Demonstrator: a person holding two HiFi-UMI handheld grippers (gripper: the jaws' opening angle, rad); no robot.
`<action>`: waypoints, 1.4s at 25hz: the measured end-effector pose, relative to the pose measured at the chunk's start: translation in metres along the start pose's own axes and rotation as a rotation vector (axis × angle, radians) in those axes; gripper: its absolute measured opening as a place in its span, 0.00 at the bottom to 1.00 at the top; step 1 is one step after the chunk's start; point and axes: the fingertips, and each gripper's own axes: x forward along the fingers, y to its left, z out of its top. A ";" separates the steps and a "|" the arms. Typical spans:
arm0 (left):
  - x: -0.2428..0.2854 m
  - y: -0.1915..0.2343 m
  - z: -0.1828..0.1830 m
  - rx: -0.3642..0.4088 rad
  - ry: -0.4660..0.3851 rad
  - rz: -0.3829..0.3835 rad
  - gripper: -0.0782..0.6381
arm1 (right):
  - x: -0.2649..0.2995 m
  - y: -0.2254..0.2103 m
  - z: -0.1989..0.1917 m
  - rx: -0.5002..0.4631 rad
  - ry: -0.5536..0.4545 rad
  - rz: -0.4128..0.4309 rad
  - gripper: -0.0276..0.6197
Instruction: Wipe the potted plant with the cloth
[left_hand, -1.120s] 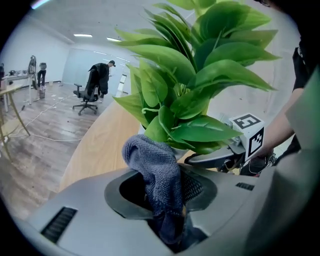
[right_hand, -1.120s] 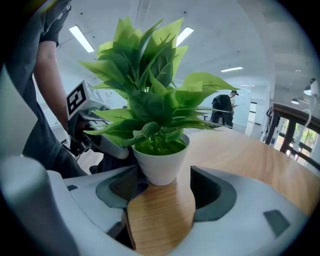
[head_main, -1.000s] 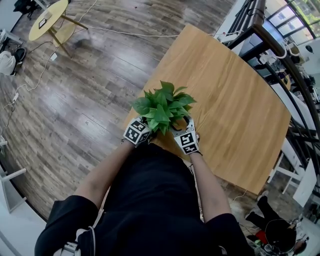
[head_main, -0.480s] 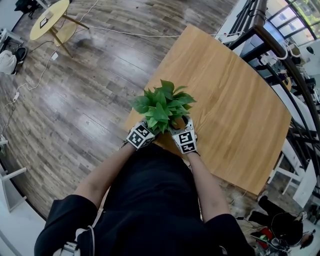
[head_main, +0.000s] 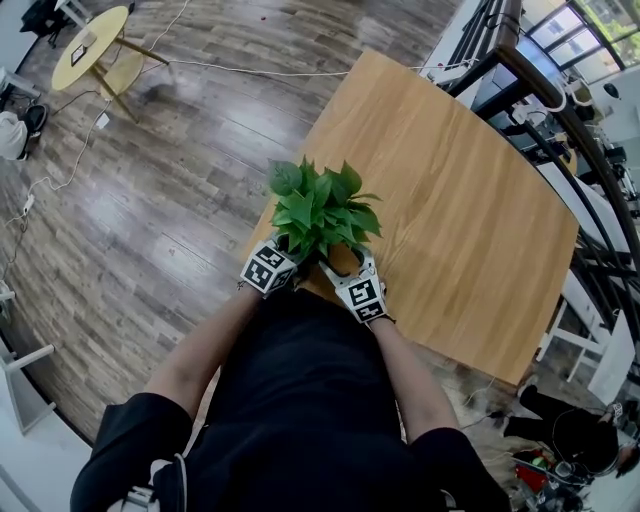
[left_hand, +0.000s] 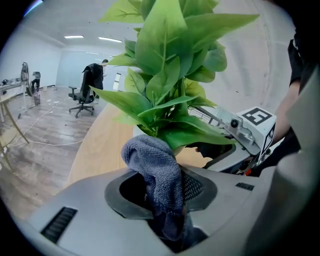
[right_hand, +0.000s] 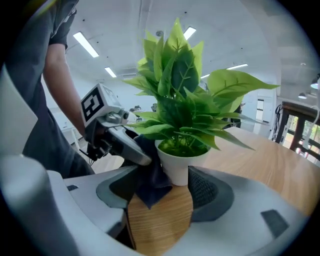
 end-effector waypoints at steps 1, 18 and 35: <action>-0.001 0.002 0.000 0.002 0.002 0.001 0.32 | -0.002 0.000 -0.003 -0.006 0.008 0.004 0.52; 0.000 -0.005 0.005 0.024 0.001 0.002 0.32 | 0.012 -0.039 0.018 -0.094 -0.016 -0.072 0.52; -0.005 0.001 0.000 0.008 -0.016 -0.001 0.32 | 0.003 0.004 0.008 -0.078 -0.033 0.035 0.52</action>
